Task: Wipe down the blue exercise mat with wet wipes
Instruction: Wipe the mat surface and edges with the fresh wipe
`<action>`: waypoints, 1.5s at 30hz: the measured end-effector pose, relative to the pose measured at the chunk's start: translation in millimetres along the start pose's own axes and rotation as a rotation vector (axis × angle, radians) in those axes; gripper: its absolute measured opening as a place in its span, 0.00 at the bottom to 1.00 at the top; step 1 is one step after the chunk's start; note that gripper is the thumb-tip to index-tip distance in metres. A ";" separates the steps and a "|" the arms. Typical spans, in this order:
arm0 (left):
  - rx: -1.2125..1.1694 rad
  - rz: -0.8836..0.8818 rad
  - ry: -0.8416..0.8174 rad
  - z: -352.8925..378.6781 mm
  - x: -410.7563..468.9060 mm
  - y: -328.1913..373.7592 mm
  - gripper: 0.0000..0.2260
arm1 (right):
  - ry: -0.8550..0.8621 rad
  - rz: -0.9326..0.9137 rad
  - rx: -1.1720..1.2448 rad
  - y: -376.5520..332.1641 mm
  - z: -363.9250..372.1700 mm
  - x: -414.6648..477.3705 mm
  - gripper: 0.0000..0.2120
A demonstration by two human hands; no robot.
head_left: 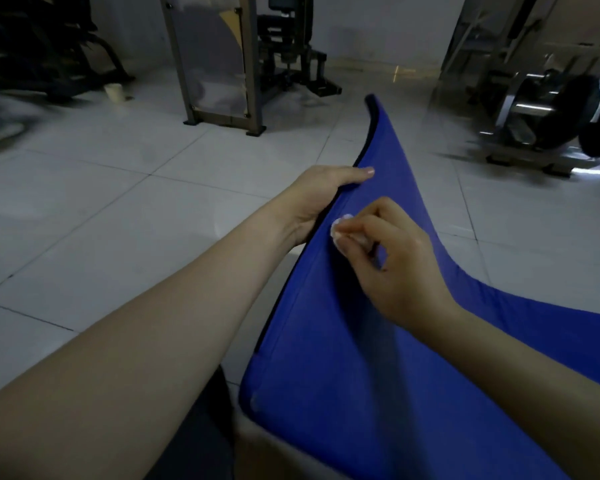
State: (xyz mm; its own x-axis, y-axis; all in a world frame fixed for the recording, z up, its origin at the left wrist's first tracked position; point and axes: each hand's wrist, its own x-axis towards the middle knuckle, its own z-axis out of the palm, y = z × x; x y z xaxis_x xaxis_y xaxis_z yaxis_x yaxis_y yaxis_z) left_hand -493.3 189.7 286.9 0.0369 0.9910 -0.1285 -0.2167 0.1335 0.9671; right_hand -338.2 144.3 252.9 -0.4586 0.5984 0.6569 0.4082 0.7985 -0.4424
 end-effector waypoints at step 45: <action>0.500 -0.261 0.194 -8.8 1.8 -32.9 0.15 | -0.349 -0.002 -0.004 -32.2 45.7 -39.3 0.04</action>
State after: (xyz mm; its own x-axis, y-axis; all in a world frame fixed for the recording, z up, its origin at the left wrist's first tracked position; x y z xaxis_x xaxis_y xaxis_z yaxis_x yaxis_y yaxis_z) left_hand -494.6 187.2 252.9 -0.1621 0.9156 -0.3679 0.2634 0.3995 0.8781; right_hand -369.4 98.1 213.4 -0.7016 0.5835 0.4089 0.4095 0.7999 -0.4388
